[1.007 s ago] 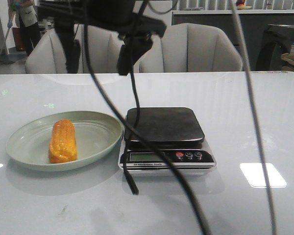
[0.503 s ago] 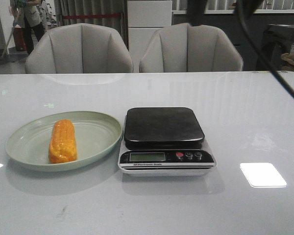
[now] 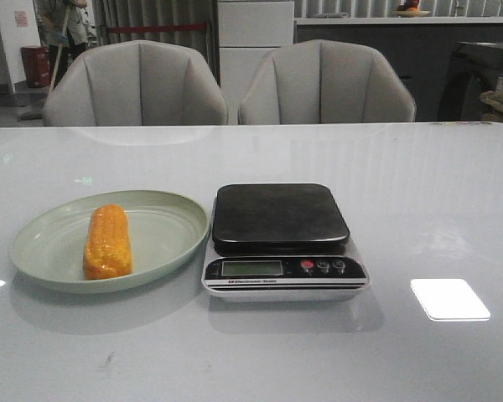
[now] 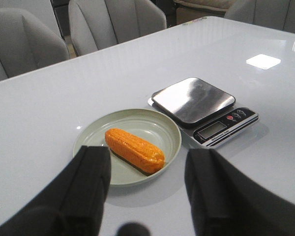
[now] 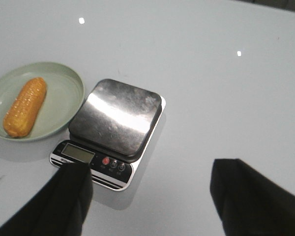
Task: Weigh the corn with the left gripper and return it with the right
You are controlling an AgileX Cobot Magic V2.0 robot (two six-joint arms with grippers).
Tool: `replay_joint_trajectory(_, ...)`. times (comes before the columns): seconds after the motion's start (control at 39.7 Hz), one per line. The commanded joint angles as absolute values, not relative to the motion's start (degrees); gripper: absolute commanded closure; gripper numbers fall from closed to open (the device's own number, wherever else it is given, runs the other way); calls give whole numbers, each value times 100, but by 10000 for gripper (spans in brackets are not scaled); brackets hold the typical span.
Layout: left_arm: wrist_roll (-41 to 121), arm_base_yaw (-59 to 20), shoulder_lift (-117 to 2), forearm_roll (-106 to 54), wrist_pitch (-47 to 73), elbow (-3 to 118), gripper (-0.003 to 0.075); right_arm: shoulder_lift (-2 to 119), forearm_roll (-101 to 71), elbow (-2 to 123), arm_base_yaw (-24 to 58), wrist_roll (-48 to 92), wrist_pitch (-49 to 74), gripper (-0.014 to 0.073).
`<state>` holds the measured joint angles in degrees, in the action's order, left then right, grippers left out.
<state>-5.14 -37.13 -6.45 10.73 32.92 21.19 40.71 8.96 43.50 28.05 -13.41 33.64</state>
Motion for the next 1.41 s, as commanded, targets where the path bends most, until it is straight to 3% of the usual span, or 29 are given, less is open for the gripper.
replay_joint_trajectory(0.0, -536, -3704, -706, 1055, 2888, 2207, 325, 3253, 1023, 3934, 2787, -1278, 2625, -4)
replay_joint_trajectory(0.23, -536, -3704, -706, 1055, 2840, 2184, 325, 1119, 1021, 2508, 2787, -1278, 2261, -4)
replay_joint_trajectory(0.43, -536, -3704, -706, 1055, 2840, 2184, 327, 14, 1021, 1737, 2787, -1278, 2199, -4)
replay_joint_trajectory(0.53, -536, -3704, -706, 1055, 2840, 2184, 419, -126, 1035, 1649, 2787, -1278, 2121, 13)
replay_joint_trajectory(0.58, -536, -3704, -706, 1055, 2840, 2184, 544, -120, 1035, 1649, 2787, -1278, 2126, 58)
replay_joint_trajectory(0.63, -536, -3704, -706, 1055, 2840, 2184, 627, -120, 1035, 1649, 2787, -1278, 2157, 173)
replay_joint_trajectory(0.7, -536, -3704, -706, 1055, 2798, 2184, 585, -120, 1035, 1649, 2787, -1278, 2270, 445)
replay_joint_trajectory(0.73, -536, -3704, -706, 1055, 2784, 2184, 591, -120, 1035, 1649, 2787, -1278, 2295, 491)
replay_joint_trajectory(0.81, -536, -3704, -706, 1055, 2717, 2184, 608, -120, 1035, 1649, 2787, -1278, 2259, 414)
replay_joint_trajectory(1.38, -536, -3704, -706, 1055, 2668, 2184, 607, -120, 1035, 1649, 2787, -1278, 2269, 418)
